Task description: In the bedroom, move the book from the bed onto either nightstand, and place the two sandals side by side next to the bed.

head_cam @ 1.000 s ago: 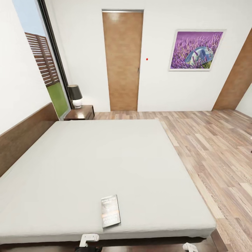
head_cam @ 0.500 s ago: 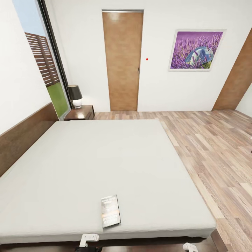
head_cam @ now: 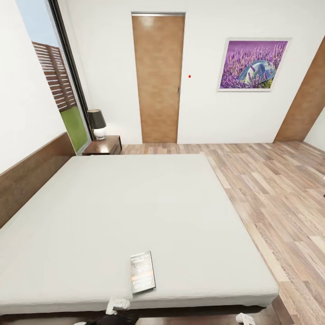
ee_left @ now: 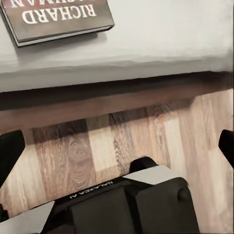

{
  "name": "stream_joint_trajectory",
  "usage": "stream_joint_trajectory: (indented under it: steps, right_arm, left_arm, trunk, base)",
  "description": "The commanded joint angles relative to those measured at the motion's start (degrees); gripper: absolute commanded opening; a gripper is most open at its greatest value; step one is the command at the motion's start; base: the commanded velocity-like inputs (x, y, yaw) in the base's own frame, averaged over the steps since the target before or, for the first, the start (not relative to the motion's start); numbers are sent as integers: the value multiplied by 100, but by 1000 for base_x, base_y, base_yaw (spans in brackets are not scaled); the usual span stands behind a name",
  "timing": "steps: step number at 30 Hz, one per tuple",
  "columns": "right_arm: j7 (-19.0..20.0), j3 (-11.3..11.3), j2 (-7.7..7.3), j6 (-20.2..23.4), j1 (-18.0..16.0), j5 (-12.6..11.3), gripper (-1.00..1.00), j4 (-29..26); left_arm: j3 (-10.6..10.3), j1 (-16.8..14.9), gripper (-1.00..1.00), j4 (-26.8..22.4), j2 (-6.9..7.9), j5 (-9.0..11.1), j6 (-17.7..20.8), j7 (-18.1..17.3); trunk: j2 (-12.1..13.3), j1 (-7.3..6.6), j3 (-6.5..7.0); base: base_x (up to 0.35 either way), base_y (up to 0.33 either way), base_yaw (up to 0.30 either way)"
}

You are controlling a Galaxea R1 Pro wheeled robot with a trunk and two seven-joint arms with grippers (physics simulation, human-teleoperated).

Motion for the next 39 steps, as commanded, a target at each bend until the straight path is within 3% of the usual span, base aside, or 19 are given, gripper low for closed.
stream_joint_trajectory:
  steps: [1,3,6,7,10,12,15,16,18,21,22,24,26,28,31,34,39]
  right_arm:
    - [24,-7,-2,23,-10,-50,100,22]
    - [24,-7,-2,23,-10,-50,100,22]
    - [24,-7,-2,23,-10,-50,100,22]
    - [24,-7,-2,23,-10,-50,100,22]
    - [24,-7,-2,23,-10,-50,100,22]
    - [24,-7,-2,23,-10,-50,100,22]
    - [24,-7,-2,23,-10,-50,100,23]
    - [24,-7,-2,23,-10,-50,100,25]
    - [24,-7,-2,23,-10,-50,100,24]
    - [27,-7,-2,23,-10,-50,100,29]
    - [28,-7,-2,23,-10,-52,100,29]
    - [31,-7,-2,24,-10,-53,100,30]
    - [32,-7,-2,29,-10,-56,100,30]
    - [32,-7,-2,30,-11,-58,100,30]
    - [34,-7,-2,31,-10,-59,100,30]
    - [40,-8,-2,31,-10,-59,100,30]
    - [60,-8,-2,31,-10,-59,100,30]
  left_arm:
    - [-20,-18,100,-108,32,60,150,-212]
    - [-14,-37,100,-318,78,66,416,-424]
    - [5,-59,100,-1066,113,89,1151,-630]
    - [13,-65,100,-1875,119,217,1781,-686]
    - [25,-174,100,-3762,113,809,3106,-692]
    - [59,-464,100,-4309,105,1025,3517,-584]
    - [199,-996,100,-4573,15,1150,3802,-210]
    - [233,-1076,100,-4582,-17,1158,3824,-106]
    - [352,-1365,100,-4569,-159,1182,3870,470]
    - [428,-1687,100,-4485,-545,1191,3788,2182]
    - [431,-1706,100,-4452,-607,1193,3723,2477]
    - [425,-1751,100,-4252,-812,1233,3237,3500]
    - [411,-1770,100,-3924,-935,1365,2645,4067]
    - [402,-1777,100,-3558,-985,1553,2349,4300]
    - [398,-1781,100,-3230,-996,1743,2202,4388]
    - [415,-1783,100,-2820,-979,1832,2145,4421]
    - [407,-1783,100,-2753,-998,1841,2246,4452]
  trunk:
    - [-8,2,-9]
    - [-8,2,-9]
    - [-8,2,-9]
    - [-8,2,-9]
    - [-8,2,-9]
    - [-8,2,-9]
    - [-8,2,-9]
    - [-8,2,-9]
    - [-8,2,-9]
    - [-8,2,-9]
    - [-8,2,-9]
    - [-8,2,-9]
    - [-8,2,-9]
    - [-8,2,-9]
    - [-8,2,-9]
    - [-8,2,-17]
    - [-8,2,-59]
  base:
    - [0,0,0]
    - [0,0,0]
    - [0,0,0]
    - [0,0,0]
    - [0,0,0]
    - [0,0,0]
    - [0,0,0]
    - [0,0,0]
    - [0,0,0]
    - [0,0,0]
    - [0,0,0]
    - [0,0,0]
    - [0,0,0]
    - [0,0,0]
    - [0,0,0]
    - [0,0,0]
    - [0,0,0]
